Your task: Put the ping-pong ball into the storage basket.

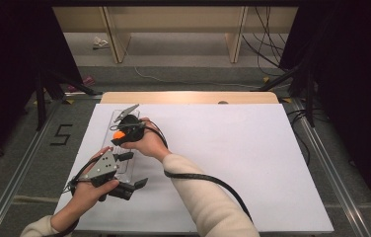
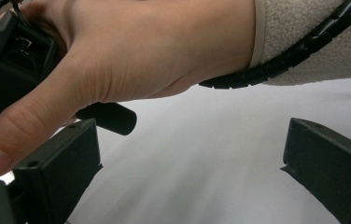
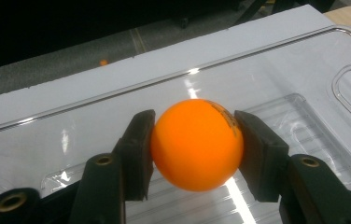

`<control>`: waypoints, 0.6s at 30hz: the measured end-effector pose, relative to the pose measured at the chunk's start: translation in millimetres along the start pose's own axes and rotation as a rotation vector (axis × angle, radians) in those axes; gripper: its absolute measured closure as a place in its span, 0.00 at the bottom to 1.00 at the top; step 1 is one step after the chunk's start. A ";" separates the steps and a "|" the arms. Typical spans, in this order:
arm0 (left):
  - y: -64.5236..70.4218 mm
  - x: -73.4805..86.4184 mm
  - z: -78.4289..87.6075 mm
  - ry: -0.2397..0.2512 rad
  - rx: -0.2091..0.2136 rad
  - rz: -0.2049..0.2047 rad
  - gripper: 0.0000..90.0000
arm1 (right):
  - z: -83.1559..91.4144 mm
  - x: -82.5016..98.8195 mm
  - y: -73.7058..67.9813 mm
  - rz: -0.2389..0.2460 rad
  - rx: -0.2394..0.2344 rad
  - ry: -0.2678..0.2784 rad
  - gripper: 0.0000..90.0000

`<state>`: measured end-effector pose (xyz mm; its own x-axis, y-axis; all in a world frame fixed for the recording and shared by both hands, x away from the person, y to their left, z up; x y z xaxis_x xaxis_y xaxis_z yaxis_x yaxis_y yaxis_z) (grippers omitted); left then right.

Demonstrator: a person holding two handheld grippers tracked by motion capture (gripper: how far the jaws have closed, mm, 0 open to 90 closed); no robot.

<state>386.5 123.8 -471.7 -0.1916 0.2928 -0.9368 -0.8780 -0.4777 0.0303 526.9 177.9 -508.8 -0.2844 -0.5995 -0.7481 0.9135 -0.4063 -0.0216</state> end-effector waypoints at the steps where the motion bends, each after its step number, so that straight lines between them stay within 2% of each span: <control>1: 0.1 0.0 0.1 -0.001 0.001 0.000 0.04 | -0.3 0.2 0.0 0.001 0.000 -0.001 0.57; 10: 0.2 0.0 0.0 0.000 0.001 0.000 0.04 | -0.6 -0.4 -0.4 -0.001 -0.001 0.003 0.56; 14: 0.1 -0.1 0.1 0.000 0.001 0.000 0.04 | -0.5 -0.9 0.0 -0.014 0.006 0.011 0.49; 18: 0.2 -0.2 0.3 0.000 0.001 0.001 0.04 | 0.7 -2.5 0.7 -0.024 0.006 0.031 0.38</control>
<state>386.2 123.9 -471.5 -0.1922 0.2925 -0.9368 -0.8785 -0.4768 0.0313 528.1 178.6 -506.5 -0.2973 -0.5676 -0.7678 0.9046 -0.4246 -0.0364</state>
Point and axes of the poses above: each handheld gripper's, and its own axes: z roughly backward along the jaws, x roughly out of its underside, y roughly to its right, the point moved 10 cm from there along -z, roughly forward along the jaws, and after that the axes turned 5 degrees about x, right-handed, at the moved point
